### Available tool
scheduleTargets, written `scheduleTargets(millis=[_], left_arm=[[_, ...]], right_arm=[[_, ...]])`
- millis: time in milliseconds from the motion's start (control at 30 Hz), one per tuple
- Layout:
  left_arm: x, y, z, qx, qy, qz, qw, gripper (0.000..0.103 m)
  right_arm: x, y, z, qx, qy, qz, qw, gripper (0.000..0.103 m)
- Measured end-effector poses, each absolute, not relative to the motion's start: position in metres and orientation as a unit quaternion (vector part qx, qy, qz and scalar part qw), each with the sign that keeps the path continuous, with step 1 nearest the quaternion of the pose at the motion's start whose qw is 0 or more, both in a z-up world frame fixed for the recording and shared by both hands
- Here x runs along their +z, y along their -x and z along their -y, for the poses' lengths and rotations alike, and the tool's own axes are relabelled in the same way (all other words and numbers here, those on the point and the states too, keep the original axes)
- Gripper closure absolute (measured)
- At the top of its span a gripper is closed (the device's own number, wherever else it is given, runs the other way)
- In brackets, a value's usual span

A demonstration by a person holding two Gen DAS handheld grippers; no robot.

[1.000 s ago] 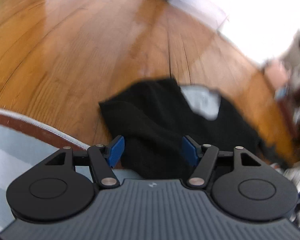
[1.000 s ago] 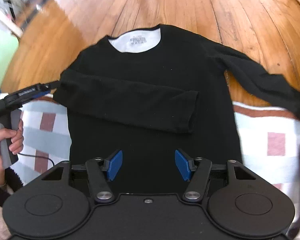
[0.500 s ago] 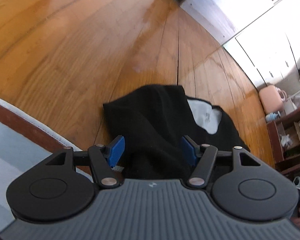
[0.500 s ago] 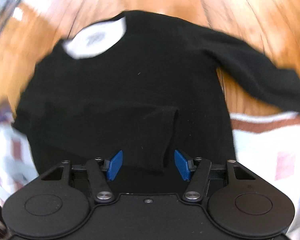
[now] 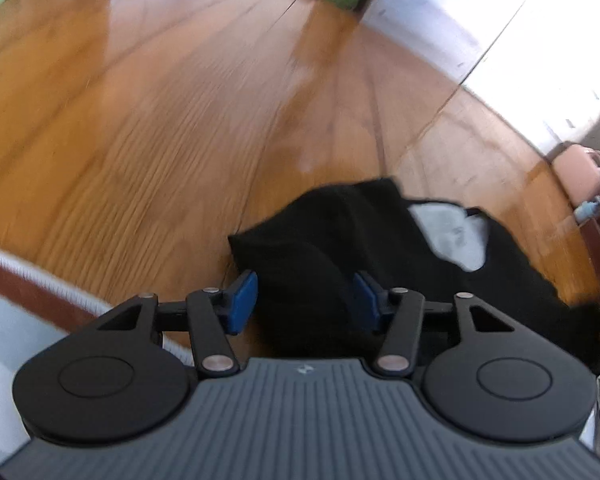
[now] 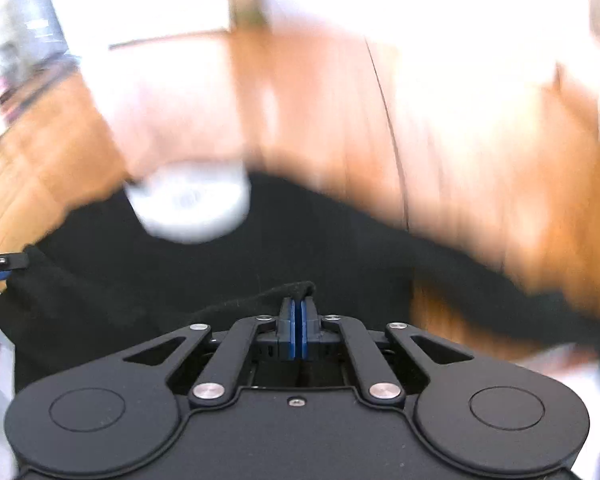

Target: Fold clothes

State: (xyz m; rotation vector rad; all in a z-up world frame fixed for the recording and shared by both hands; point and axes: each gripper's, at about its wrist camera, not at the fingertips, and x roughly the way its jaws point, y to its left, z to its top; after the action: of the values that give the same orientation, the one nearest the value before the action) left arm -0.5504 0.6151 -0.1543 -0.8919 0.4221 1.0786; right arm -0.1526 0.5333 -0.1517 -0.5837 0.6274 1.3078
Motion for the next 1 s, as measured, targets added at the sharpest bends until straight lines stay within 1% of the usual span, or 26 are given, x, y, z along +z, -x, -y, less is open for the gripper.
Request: scheduleTargets(millis=[33,100,133,267,367,467,500,533,600,633,667,700,767,833,900,933,967,1000], left_arm=[[-0.153,0.55,-0.615,0.49,0.407,-0.184,0.748,0.051],[-0.156,0.549,-0.616,0.482,0.419,-0.173,0.75,0.052],[-0.159,0.547,-0.618,0.479,0.423,-0.177,0.749,0.052],[-0.171,0.534,-0.622,0.468,0.425,-0.206,0.747,0.052],[-0.173,0.531,-0.623,0.461,0.426,-0.21,0.749,0.051],[-0.176,0.527,-0.624,0.453,0.428,-0.218,0.751,0.049],[-0.177,0.525,-0.624,0.452,0.428,-0.225,0.749,0.048],[-0.177,0.525,-0.623,0.455,0.428,-0.232,0.746,0.048],[-0.175,0.526,-0.621,0.456,0.432,-0.227,0.744,0.047],[-0.174,0.527,-0.622,0.454,0.437,-0.223,0.744,0.043],[-0.175,0.528,-0.623,0.451,0.443,-0.217,0.743,0.041],[-0.178,0.53,-0.624,0.449,0.452,-0.21,0.742,0.035],[-0.181,0.536,-0.628,0.449,0.473,-0.182,0.736,0.032],[-0.184,0.542,-0.634,0.45,0.493,-0.149,0.729,0.025],[-0.188,0.545,-0.64,0.457,0.494,-0.123,0.729,0.025],[-0.189,0.543,-0.643,0.461,0.486,-0.121,0.733,0.031],[-0.189,0.54,-0.645,0.463,0.471,-0.132,0.739,0.043],[-0.189,0.534,-0.648,0.466,0.452,-0.156,0.744,0.095]], right_arm=[[-0.137,0.153,-0.539,0.599,0.265,-0.25,0.713,0.099],[-0.111,0.144,-0.554,0.608,0.264,-0.209,0.719,0.099],[-0.109,0.139,-0.563,0.604,0.269,-0.203,0.722,0.099],[-0.127,0.116,-0.599,0.564,0.31,-0.216,0.735,0.098],[-0.148,0.109,-0.622,0.558,0.328,-0.24,0.724,0.098],[-0.162,0.111,-0.631,0.556,0.348,-0.233,0.718,0.097],[-0.167,0.113,-0.633,0.553,0.356,-0.226,0.718,0.094],[-0.172,0.115,-0.634,0.533,0.372,-0.202,0.733,0.085],[-0.184,0.12,-0.633,0.466,0.413,-0.13,0.771,0.077],[-0.189,0.125,-0.63,0.433,0.433,-0.097,0.785,0.074],[-0.19,0.126,-0.625,0.426,0.432,-0.098,0.789,0.074],[-0.188,0.126,-0.617,0.448,0.407,-0.132,0.785,0.075],[-0.183,0.13,-0.601,0.5,0.358,-0.203,0.762,0.076],[-0.182,0.145,-0.587,0.546,0.338,-0.241,0.727,0.076],[-0.182,0.164,-0.578,0.591,0.336,-0.266,0.684,0.076],[-0.182,0.174,-0.573,0.611,0.336,-0.277,0.661,0.075],[-0.182,0.183,-0.569,0.628,0.335,-0.288,0.641,0.075],[-0.182,0.19,-0.565,0.64,0.336,-0.297,0.624,0.075]])
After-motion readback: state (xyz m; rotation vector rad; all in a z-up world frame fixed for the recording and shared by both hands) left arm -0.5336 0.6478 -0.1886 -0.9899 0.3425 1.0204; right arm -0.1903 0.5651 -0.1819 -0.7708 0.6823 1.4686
